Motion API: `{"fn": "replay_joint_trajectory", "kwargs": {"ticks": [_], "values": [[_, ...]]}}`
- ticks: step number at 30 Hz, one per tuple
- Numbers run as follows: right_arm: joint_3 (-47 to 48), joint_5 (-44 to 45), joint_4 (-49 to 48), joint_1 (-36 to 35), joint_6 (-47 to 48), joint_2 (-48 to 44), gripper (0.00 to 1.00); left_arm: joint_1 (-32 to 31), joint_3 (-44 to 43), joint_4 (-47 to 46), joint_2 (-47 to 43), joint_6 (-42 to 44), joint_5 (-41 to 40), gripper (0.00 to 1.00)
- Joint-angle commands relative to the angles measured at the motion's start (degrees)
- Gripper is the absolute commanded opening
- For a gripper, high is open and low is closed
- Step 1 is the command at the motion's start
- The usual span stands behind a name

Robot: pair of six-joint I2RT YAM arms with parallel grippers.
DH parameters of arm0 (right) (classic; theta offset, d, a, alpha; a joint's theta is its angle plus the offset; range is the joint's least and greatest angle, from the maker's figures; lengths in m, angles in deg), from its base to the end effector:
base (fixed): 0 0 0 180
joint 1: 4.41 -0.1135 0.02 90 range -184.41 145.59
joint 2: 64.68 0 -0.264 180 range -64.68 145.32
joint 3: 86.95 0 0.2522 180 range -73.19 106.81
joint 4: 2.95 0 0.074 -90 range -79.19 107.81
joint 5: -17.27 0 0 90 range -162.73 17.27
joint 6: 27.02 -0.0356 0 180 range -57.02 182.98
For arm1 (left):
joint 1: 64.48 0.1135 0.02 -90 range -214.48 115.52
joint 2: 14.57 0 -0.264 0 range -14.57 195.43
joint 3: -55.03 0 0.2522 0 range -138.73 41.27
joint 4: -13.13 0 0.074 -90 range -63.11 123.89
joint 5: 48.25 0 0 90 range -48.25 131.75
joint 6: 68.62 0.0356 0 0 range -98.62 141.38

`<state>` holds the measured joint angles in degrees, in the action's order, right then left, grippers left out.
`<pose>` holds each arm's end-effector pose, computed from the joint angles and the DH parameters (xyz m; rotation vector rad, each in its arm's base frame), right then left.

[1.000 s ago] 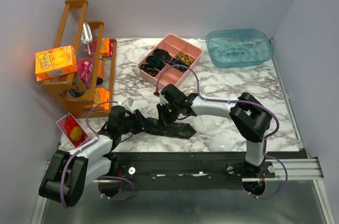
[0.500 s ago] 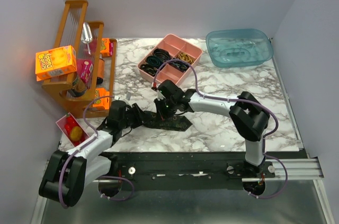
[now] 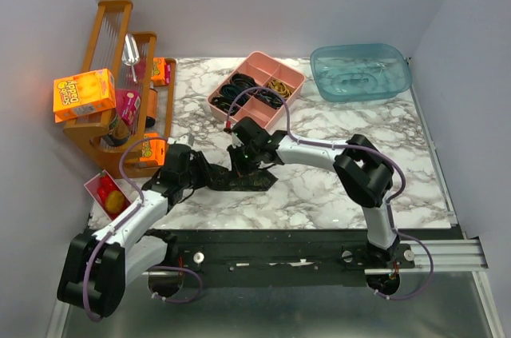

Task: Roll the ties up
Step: Roll the tie at the center of the board.

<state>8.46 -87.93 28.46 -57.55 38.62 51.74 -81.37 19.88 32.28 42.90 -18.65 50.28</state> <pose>0.2559 0.3568 0.1736 -0.7796 2.5516 0.8450 0.1833 -0.0612 0.1680 -0.3990 2.3479 -0.6674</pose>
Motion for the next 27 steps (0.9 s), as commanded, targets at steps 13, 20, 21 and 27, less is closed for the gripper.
{"fn": "replay_joint_trajectory", "kwargs": {"ticks": [13,20,21,27], "values": [[5.45,-2.99,1.42,0.15,0.45,4.78,0.02,-7.81,-12.18,16.84,5.18,4.96,-17.58,0.36],[6.68,-4.31,1.42,0.15,0.19,7.33,0.02,-12.64,-16.93,20.80,8.88,3.91,-23.73,0.37],[6.68,-4.31,1.42,0.15,0.19,7.68,0.02,-12.99,-17.28,21.15,9.15,3.82,-25.13,0.37],[6.95,-4.66,1.34,0.23,-0.25,8.74,0.02,-16.07,-19.83,24.05,11.08,3.29,-29.10,0.38]]}}
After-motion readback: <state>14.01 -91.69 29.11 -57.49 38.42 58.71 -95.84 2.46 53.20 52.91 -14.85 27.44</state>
